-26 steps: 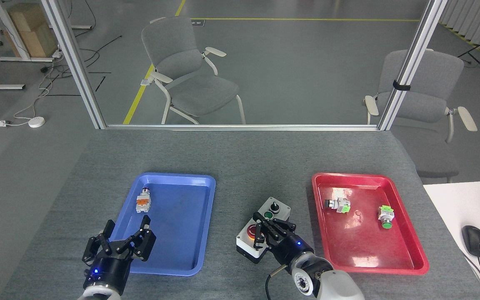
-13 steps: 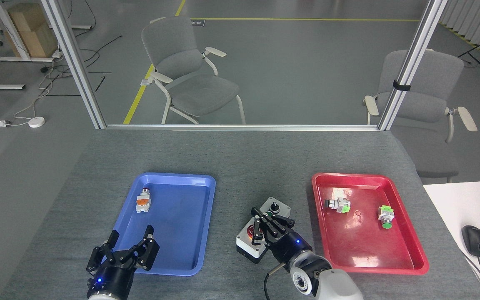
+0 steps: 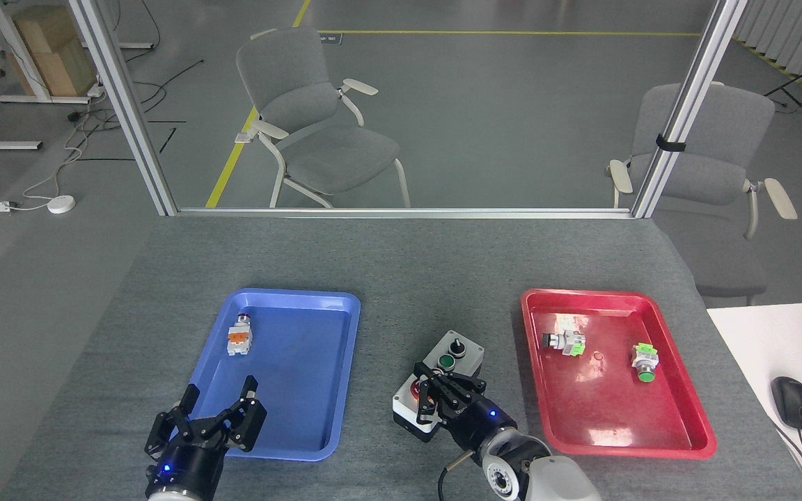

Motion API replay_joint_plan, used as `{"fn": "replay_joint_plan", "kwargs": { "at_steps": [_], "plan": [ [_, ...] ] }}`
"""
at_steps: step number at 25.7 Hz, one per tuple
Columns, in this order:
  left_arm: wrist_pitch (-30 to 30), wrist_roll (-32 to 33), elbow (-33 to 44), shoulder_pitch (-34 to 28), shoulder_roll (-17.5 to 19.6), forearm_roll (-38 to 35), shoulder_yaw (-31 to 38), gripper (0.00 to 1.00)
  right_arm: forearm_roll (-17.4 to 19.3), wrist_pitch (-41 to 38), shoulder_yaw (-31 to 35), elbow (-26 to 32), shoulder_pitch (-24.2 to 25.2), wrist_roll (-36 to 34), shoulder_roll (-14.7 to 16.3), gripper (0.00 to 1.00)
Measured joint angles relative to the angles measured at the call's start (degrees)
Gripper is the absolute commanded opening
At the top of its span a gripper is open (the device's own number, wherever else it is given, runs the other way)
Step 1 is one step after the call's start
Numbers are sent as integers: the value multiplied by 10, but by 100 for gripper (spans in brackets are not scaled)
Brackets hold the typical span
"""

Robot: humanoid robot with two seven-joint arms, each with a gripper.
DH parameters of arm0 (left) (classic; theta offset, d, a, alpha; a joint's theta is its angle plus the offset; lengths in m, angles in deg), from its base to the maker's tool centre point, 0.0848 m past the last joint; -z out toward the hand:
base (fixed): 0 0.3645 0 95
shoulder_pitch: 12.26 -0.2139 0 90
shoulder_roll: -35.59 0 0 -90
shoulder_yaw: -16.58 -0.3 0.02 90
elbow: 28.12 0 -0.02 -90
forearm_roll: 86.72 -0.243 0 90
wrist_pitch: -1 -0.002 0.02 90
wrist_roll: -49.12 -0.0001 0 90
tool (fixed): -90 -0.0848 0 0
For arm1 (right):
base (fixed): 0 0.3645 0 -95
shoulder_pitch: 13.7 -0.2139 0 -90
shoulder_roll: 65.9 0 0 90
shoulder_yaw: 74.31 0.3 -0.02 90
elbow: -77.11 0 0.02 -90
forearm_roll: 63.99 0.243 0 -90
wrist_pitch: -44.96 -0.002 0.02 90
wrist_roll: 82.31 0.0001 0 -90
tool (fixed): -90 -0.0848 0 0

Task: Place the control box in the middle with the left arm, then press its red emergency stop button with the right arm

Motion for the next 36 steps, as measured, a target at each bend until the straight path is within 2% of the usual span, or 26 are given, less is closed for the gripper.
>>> {"fn": "replay_joint_plan", "kwargs": {
  "at_steps": [3,4,5,6,7,8,11,15,18,21,25,30,36],
  "plan": [
    [0,0,0,0,0,0,0,99,0,-2,1,-4,1,0,-1,0],
    [0,0,0,0,0,0,0,99,1,-2,3,-4,2,0,-1,4],
    [0,0,0,0,0,0,0,99,2,-3,5,-3,2,0,-1,20],
    [0,0,0,0,0,0,0,99,4,-3,9,0,2,-1,-2,45],
    [0,0,0,0,0,0,0,99,5,-3,16,5,1,2,-3,92],
    [0,0,0,0,0,0,0,99,6,0,28,12,-2,11,-5,99],
    [0,0,0,0,0,0,0,99,21,1,87,39,-21,-45,-9,100],
    [0,0,0,0,0,0,0,99,56,-14,162,65,-34,-77,-3,100],
    [0,0,0,0,0,0,0,99,69,-29,213,73,-33,-84,14,100],
    [0,0,0,0,0,0,0,99,68,-34,242,80,-8,-85,26,100],
    [0,0,0,0,0,0,0,99,24,-4,260,127,70,-83,29,100],
    [0,0,0,0,0,0,0,99,-62,64,280,231,174,-77,-12,100],
    [0,0,0,0,0,0,0,99,-85,79,307,270,200,-77,-25,100]
  ]
}}
